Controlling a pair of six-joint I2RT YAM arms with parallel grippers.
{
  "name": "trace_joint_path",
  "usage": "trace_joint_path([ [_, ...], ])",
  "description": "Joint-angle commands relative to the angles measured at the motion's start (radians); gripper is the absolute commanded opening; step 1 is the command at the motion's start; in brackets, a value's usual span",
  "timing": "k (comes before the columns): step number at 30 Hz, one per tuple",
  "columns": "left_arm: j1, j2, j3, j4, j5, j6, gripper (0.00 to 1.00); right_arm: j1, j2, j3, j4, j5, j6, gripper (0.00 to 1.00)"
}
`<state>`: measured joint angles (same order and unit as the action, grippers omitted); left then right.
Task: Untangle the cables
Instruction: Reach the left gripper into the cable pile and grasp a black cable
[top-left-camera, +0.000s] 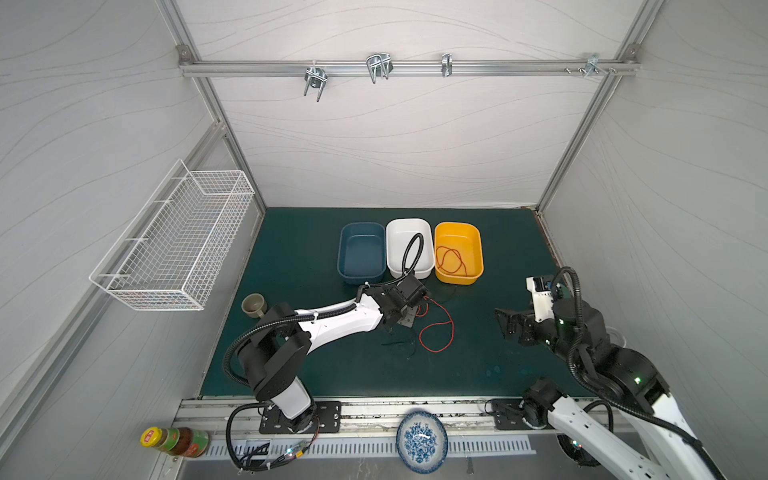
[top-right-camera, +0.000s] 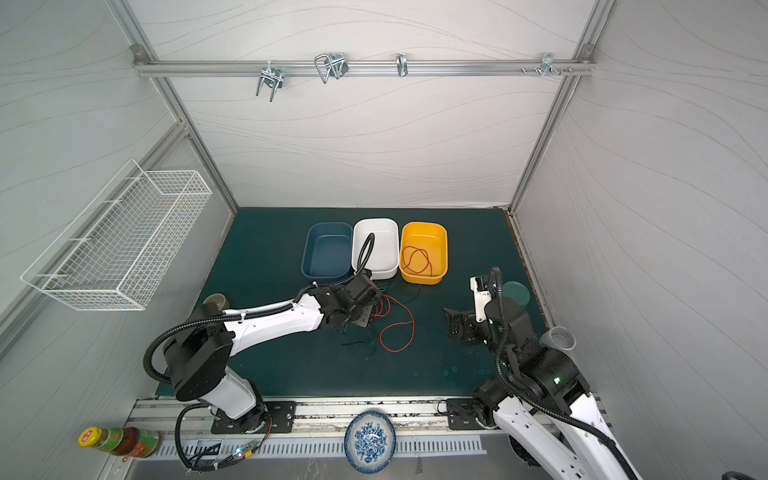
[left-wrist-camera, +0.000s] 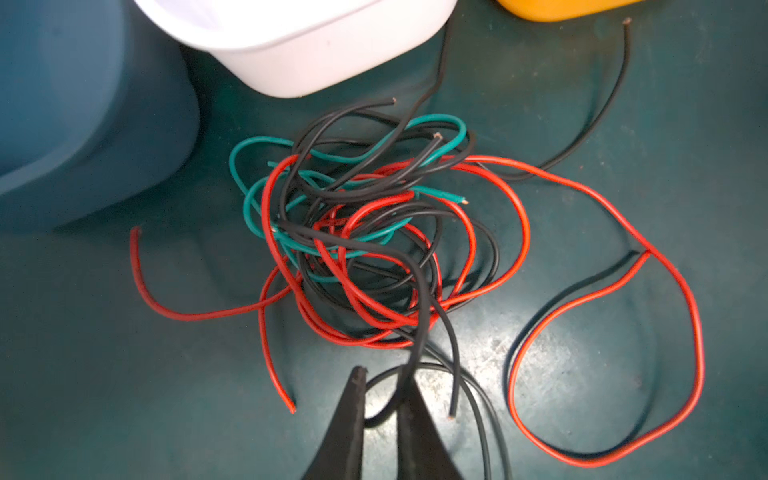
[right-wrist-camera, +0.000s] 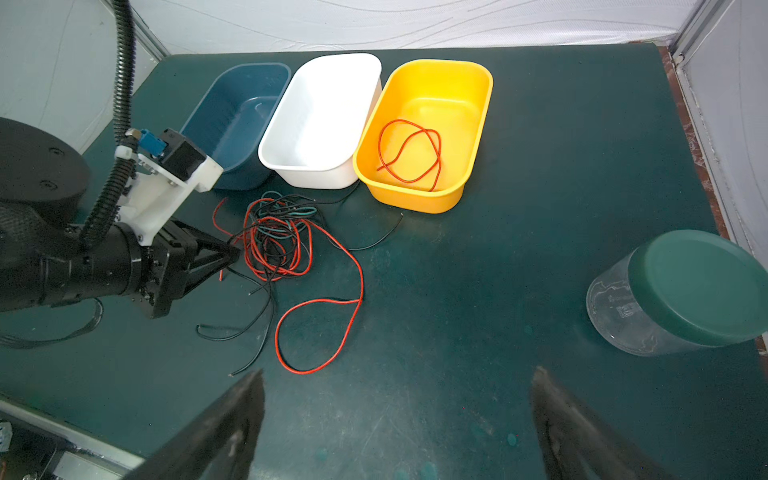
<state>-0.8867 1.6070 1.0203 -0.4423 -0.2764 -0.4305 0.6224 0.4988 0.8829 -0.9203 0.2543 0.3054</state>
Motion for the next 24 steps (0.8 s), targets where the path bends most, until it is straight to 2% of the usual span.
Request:
trace_joint_path([
  [1,-0.006,0.0,0.039,-0.016,-0.02,0.002,0.1,0.009,-0.009,-0.012,0.016,0.017,-0.012,0.99],
  [7,-0.005,-0.053,0.042,-0.043,-0.015,0.001,0.0,0.012,-0.011,-0.012,0.015,0.023,-0.012,0.99],
  [24,-0.006,-0.268,0.163,-0.258,0.033,0.019,0.0,0.028,-0.003,-0.013,0.017,0.019,-0.012,0.99],
])
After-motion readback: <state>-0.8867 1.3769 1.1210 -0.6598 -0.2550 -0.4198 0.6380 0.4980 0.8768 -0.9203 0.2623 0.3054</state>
